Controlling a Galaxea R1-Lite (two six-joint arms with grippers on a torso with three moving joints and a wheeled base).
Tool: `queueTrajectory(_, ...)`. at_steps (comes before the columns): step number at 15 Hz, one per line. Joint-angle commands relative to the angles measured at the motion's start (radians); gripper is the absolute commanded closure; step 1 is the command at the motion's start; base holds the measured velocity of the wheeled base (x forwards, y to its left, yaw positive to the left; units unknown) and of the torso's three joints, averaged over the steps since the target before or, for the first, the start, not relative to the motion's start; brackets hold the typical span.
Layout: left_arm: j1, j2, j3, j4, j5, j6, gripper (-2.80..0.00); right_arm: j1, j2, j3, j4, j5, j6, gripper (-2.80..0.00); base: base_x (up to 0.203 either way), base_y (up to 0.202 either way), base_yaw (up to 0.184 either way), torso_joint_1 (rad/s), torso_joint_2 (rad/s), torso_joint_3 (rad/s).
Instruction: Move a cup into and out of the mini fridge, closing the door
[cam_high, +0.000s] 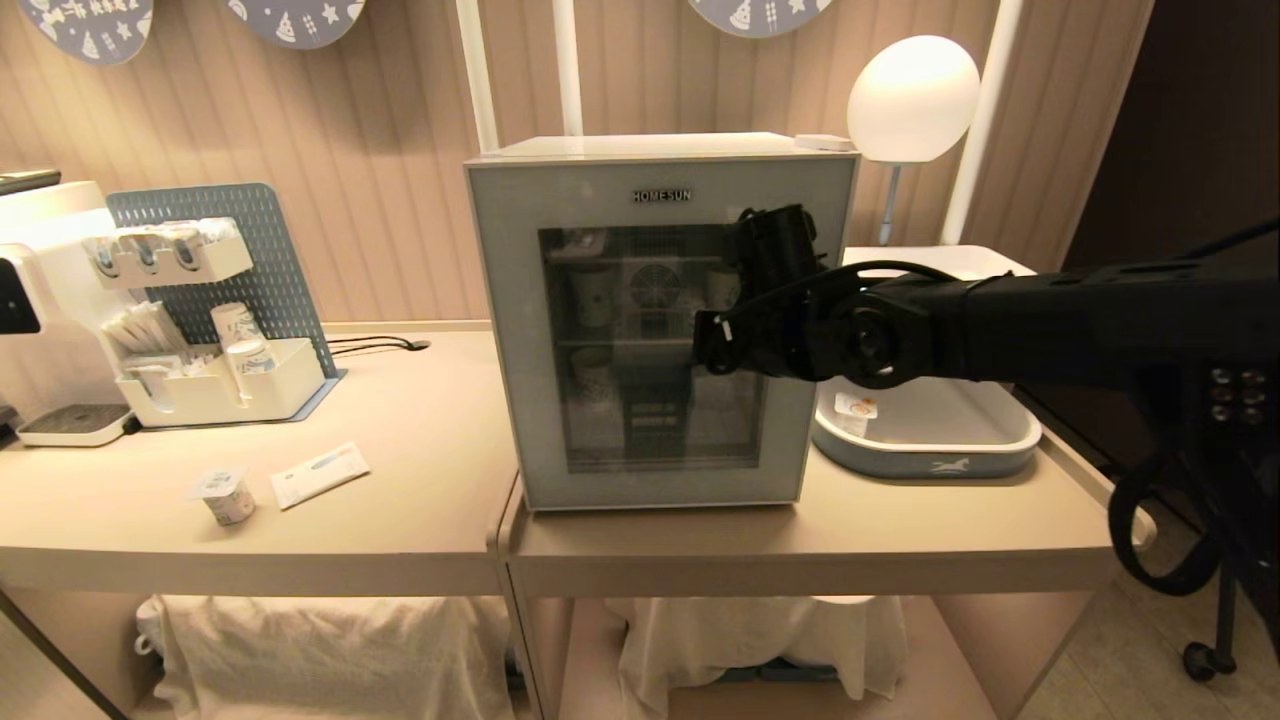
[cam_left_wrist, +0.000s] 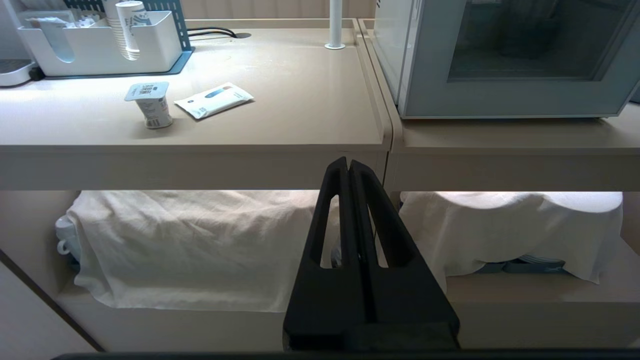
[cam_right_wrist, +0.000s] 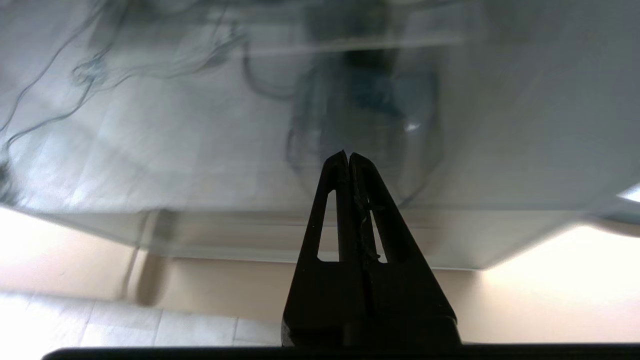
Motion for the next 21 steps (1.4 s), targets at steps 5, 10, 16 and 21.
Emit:
queueTrajectory(5,0.001,0.001,0.003,0.0,0.0,0.0,0.0,-0.023,-0.508,0.388,-0.004,-0.159,-0.021,0.0,0.0,0.0,0.0,0.0,0.0,0.0)
queueTrajectory(10,0.001,0.001,0.003,0.0,0.002,-0.002,0.0,-0.263,-1.059,0.778,-0.005,-0.409,-0.097,0.0,0.0,0.0,0.0,0.0,0.0,0.0)
queueTrajectory(16,0.001,0.001,0.003,0.0,0.002,-0.002,0.0,-0.591,-1.71,1.232,-0.015,-0.458,-0.154,0.0,0.0,0.0,0.0,0.0,0.0,0.0)
queueTrajectory(21,0.001,0.001,0.003,0.0,0.002,-0.002,0.0,-0.586,-2.214,1.497,-0.037,-0.062,-0.179,0.0,0.0,0.0,0.0,0.0,0.0,0.0)
